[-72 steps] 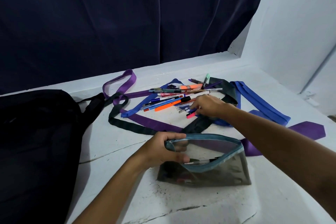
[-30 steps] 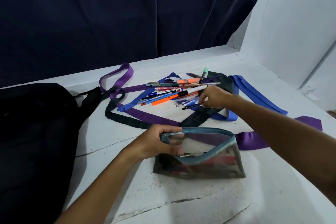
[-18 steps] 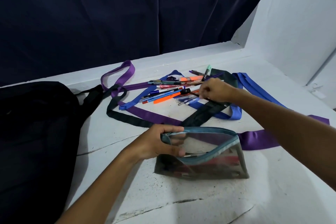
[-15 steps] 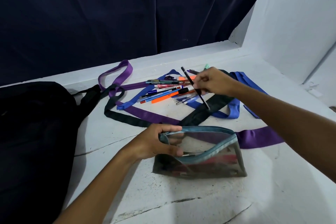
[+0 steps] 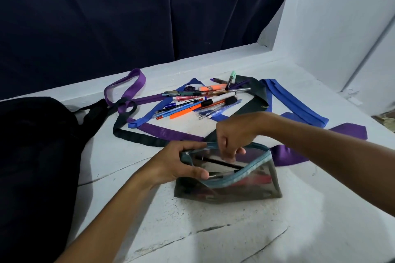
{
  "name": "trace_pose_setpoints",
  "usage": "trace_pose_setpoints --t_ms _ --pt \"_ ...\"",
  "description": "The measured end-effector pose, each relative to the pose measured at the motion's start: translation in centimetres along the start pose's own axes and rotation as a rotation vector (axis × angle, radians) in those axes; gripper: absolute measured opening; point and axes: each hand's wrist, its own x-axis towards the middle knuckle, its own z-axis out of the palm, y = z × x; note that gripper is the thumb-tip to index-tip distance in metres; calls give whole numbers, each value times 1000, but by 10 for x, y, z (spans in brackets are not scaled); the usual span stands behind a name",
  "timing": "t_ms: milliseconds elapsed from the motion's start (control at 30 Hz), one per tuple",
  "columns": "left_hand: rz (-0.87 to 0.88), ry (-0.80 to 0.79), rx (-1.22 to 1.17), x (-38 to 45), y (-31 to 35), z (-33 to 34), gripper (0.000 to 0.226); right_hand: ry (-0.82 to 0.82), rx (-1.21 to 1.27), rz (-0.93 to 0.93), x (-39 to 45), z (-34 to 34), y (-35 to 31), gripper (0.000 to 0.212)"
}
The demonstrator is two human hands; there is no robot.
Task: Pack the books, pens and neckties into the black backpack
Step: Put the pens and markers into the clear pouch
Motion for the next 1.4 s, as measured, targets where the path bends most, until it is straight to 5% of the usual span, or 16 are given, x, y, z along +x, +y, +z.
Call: trace_pose_setpoints --t_ms 133,300,367,667,967,1167,1300,1400 --pt "-26 -19 -67 1 -1 1 80 125 113 -19 2 -20 14 14" --pt "-40 -33 -77 4 2 1 94 636 311 81 30 -46 70 16" --pt "-48 -10 -76 4 4 1 94 711 327 119 45 -43 88 20" --pt "-62 -23 -164 12 -2 0 83 660 -97 181 78 -32 91 30" --pt "-41 -44 -216 9 5 2 77 593 -209 185 77 -28 93 18" --pt "-25 -44 -165 9 3 1 78 659 40 100 54 -26 84 16" --pt "3 -51 -160 8 4 2 82 853 524 -138 11 -40 50 11" --pt "16 -37 -152 9 3 1 95 792 724 -286 -13 -43 27 7"
